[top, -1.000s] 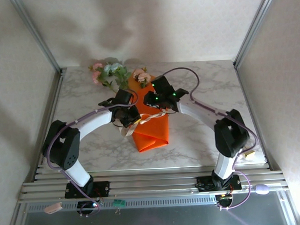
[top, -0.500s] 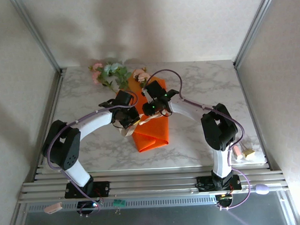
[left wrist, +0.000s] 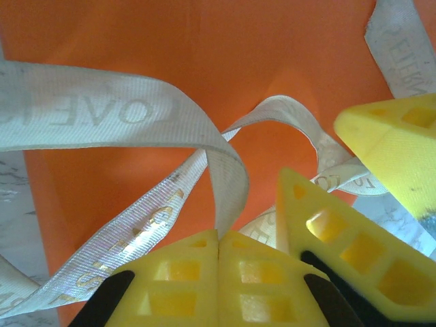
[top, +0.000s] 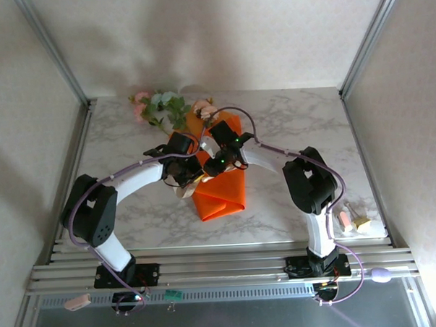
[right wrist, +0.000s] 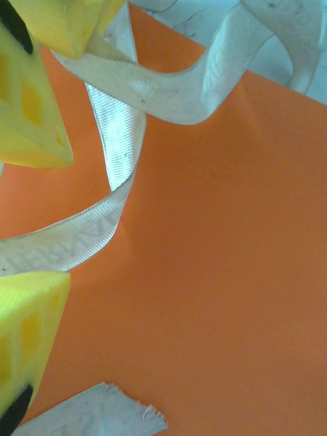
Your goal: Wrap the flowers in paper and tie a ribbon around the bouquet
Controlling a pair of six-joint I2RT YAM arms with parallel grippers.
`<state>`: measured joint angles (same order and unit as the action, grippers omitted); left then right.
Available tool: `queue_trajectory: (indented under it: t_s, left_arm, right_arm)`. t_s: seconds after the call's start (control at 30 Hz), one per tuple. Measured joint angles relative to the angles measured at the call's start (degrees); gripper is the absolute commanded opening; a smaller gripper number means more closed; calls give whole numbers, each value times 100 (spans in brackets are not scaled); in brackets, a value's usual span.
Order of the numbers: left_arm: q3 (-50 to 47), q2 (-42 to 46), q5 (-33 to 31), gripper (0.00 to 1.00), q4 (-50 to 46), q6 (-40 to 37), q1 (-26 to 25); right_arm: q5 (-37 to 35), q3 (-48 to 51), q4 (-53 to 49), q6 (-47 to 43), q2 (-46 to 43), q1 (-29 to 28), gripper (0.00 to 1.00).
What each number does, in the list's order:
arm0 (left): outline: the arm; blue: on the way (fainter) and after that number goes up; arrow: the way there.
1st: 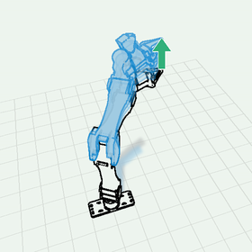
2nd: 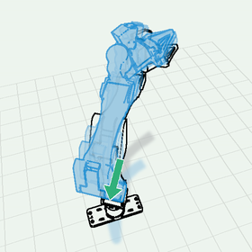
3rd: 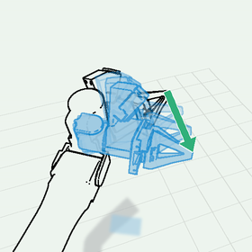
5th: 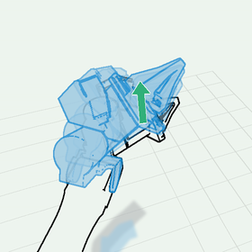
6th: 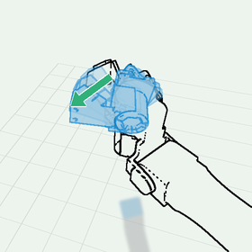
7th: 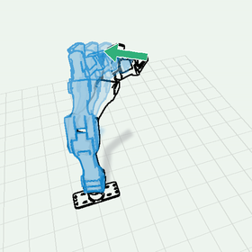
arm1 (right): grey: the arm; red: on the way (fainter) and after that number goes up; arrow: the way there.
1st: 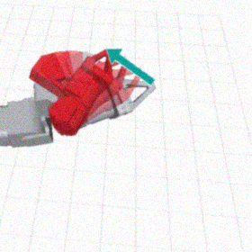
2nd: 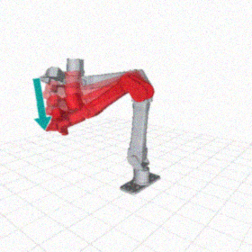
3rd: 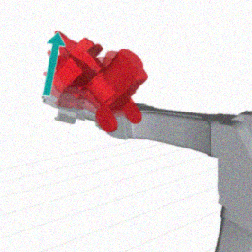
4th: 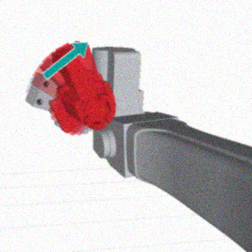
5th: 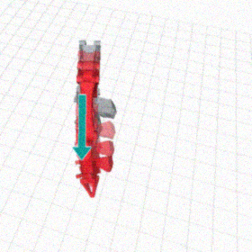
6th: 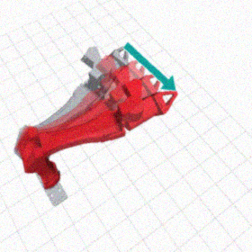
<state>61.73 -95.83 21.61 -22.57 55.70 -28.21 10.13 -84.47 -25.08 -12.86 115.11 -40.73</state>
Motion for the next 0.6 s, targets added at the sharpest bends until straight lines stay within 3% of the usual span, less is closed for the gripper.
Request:
queue_trajectory:
  t_s: [0.2, 0.47, 0.6]
  left_arm:
    - [0, 0, 2, 0, 0, 0, 0]
    - [2, 0, 2, 1, -4, 0, -2]
    - [138, 26, -146, 44, -179, 13, -7]
  right_arm:
    - [-136, -52, -13, 52, 149, 4, 38]
    - [-332, -308, -116, 201, 588, 11, 6]
    - [-411, -304, -28, 240, 549, 15, 0]
